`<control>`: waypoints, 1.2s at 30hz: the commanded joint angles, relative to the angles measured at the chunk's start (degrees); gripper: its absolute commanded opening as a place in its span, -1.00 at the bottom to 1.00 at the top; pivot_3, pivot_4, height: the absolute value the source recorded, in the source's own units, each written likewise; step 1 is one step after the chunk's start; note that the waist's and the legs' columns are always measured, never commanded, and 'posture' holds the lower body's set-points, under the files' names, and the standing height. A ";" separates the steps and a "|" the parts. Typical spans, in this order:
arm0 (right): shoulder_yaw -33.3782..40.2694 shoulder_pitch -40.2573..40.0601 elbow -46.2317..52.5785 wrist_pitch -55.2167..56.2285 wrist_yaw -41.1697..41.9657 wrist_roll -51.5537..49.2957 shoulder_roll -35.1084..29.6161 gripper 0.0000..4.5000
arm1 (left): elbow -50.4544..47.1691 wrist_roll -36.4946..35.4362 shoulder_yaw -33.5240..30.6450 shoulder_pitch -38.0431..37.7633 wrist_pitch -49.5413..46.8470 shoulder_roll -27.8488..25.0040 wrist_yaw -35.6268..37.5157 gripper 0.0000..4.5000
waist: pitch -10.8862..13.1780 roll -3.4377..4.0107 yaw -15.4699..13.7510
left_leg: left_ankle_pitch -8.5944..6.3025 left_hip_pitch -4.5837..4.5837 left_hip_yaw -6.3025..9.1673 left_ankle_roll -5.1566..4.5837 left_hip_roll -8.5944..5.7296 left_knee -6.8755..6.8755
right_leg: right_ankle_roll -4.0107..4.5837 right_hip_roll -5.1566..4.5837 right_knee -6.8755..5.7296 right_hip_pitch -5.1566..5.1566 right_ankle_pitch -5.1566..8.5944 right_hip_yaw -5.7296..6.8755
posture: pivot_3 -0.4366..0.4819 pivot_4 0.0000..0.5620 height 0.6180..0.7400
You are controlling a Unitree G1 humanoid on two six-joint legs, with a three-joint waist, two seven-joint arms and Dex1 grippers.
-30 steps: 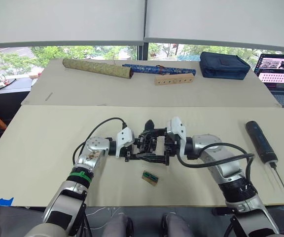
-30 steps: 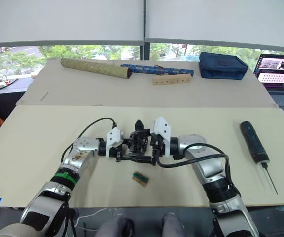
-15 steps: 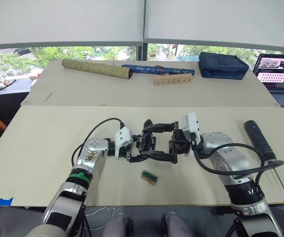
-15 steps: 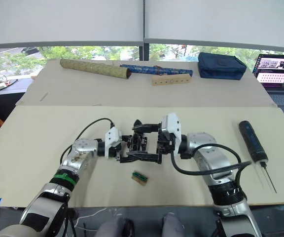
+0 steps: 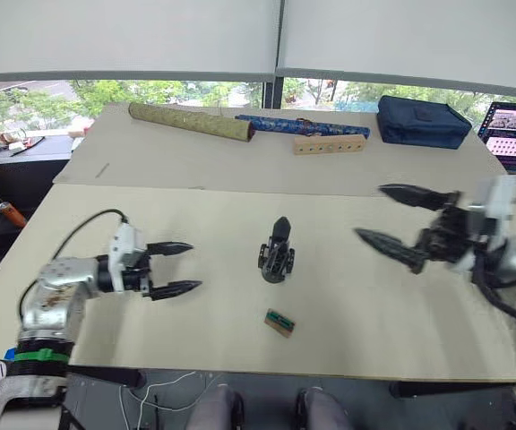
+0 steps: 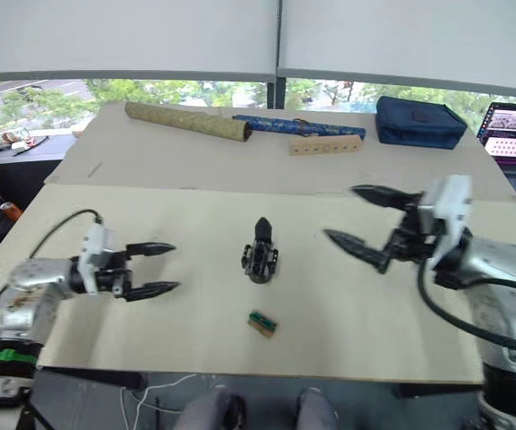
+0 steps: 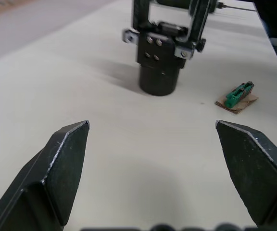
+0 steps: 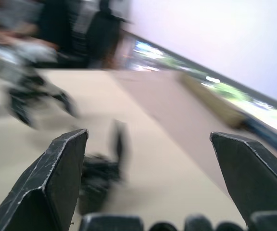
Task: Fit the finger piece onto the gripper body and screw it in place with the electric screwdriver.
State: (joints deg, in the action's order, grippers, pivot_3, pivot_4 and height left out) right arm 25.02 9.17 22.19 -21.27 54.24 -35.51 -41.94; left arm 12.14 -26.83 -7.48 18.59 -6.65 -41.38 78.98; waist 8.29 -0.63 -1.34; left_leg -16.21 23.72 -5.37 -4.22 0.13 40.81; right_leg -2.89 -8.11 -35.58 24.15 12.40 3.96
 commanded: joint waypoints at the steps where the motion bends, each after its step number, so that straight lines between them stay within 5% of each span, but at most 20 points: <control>1: 10.61 -7.85 1.13 3.75 -1.60 1.63 -0.11 1.00 | -4.71 -4.05 -3.41 1.76 -3.52 -0.77 -2.23 0.98 | 0.00 0.00 -0.27 | -0.01 0.00 0.00 -0.02 -0.03 0.01 | -0.01 -0.01 0.02 -0.04 0.00 0.03 | -0.05 -0.47 0.90; 7: 22.18 -15.61 -5.89 15.35 -10.23 7.50 6.24 1.00 | -13.93 -7.97 -4.58 -0.96 -9.20 -1.95 -3.68 0.98 | 0.00 0.01 0.53 | 0.00 -0.12 -0.10 -0.06 -0.19 0.02 | -0.05 0.11 -0.05 -0.12 0.01 -0.11 | -0.05 -0.47 0.90; 18: 24.57 -28.65 -5.36 22.37 -16.85 7.52 16.98 1.00 | -17.18 -10.77 -4.34 -0.17 -12.06 -1.78 -4.32 0.98 | 0.08 0.14 0.80 | 0.16 -0.43 -0.24 0.23 0.16 -0.12 | 0.11 0.51 -0.20 -0.13 0.11 -0.48 | -0.05 -0.47 0.90; 28: 19.23 -20.38 -15.66 -3.15 -21.10 8.69 -4.28 1.00 | -22.97 -15.45 -1.97 2.91 -19.03 -0.74 -7.05 0.98 | 0.11 0.17 1.34 | 0.12 -0.53 -0.50 0.14 0.21 -0.13 | 0.16 0.58 -0.25 -0.08 0.09 -0.81 | -0.05 -0.47 0.90; 32: 9.10 -12.91 -25.63 -13.75 -16.82 11.10 -16.37 1.00 | -25.31 -15.77 -0.53 3.77 -20.37 -0.32 -7.44 0.98 | 0.12 0.17 1.21 | 0.06 -0.53 -0.68 0.03 0.21 -0.10 | 0.16 0.61 -0.20 -0.06 0.10 -0.97 | -0.05 -0.47 0.90; 36: -0.24 -1.99 -38.58 -14.87 -9.51 12.92 -21.82 1.00 | -26.39 -14.95 0.69 4.06 -19.83 -0.40 -7.12 0.98 | 0.13 0.15 1.29 | -0.07 -0.54 -0.91 -0.20 0.20 -0.06 | 0.14 0.61 -0.15 -0.04 0.10 -1.14 | -0.05 -0.47 0.90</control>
State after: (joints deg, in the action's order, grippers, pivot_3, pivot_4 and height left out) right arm 26.15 6.08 -13.71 -35.85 42.00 -23.60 -62.18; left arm -12.44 -41.65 -6.78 22.17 -26.61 -41.37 71.59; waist 8.41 -0.48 -0.05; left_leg -16.29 23.18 -6.33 -4.44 0.32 40.75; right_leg -2.75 -7.50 -35.71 24.13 12.51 2.78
